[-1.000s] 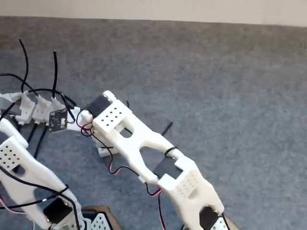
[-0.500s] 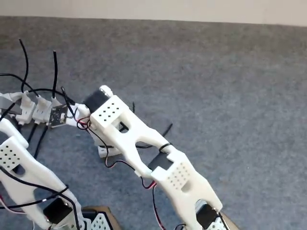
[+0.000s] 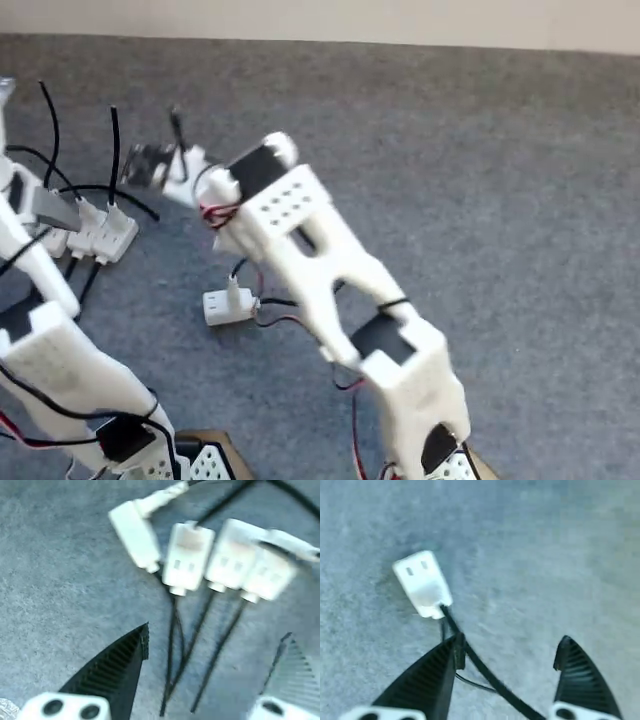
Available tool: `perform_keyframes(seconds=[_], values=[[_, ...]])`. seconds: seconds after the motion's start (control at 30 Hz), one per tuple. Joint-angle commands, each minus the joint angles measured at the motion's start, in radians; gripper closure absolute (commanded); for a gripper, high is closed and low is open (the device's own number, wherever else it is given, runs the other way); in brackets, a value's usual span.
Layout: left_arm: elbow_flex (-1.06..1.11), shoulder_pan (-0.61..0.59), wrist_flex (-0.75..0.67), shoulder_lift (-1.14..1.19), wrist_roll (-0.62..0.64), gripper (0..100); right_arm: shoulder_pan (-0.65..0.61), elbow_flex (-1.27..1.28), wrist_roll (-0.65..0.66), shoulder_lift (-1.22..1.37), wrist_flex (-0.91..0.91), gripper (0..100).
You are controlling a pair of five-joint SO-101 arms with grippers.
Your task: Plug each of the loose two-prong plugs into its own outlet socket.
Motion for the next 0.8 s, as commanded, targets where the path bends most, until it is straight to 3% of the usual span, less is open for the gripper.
perform_keyframes(seconds=[0.0, 0.17, 0.33, 0.47, 0.57, 0.77], values=[[0.137, 0.074, 0.006, -0.176, 0.003, 61, 0.051, -0.047, -0.046, -0.196, 0.050, 72.3], [0.395, 0.173, 0.005, -0.315, -0.117, 61, 0.214, -0.019, -0.150, -0.361, 0.051, 72.3], [0.657, 0.285, -0.002, -0.433, -0.276, 61, 0.432, 0.228, -0.341, -0.593, 0.048, 72.3], [0.851, 0.381, -0.101, -0.466, -0.327, 61, 0.506, 0.604, -0.364, -0.809, -0.004, 72.3], [0.964, 0.430, -0.233, -0.461, -0.330, 61, 0.555, 0.974, -0.365, -0.986, -0.197, 72.3], [1.119, 0.542, -0.364, -0.461, -0.327, 61, 0.616, 1.607, -0.361, -1.251, -0.501, 72.3]])
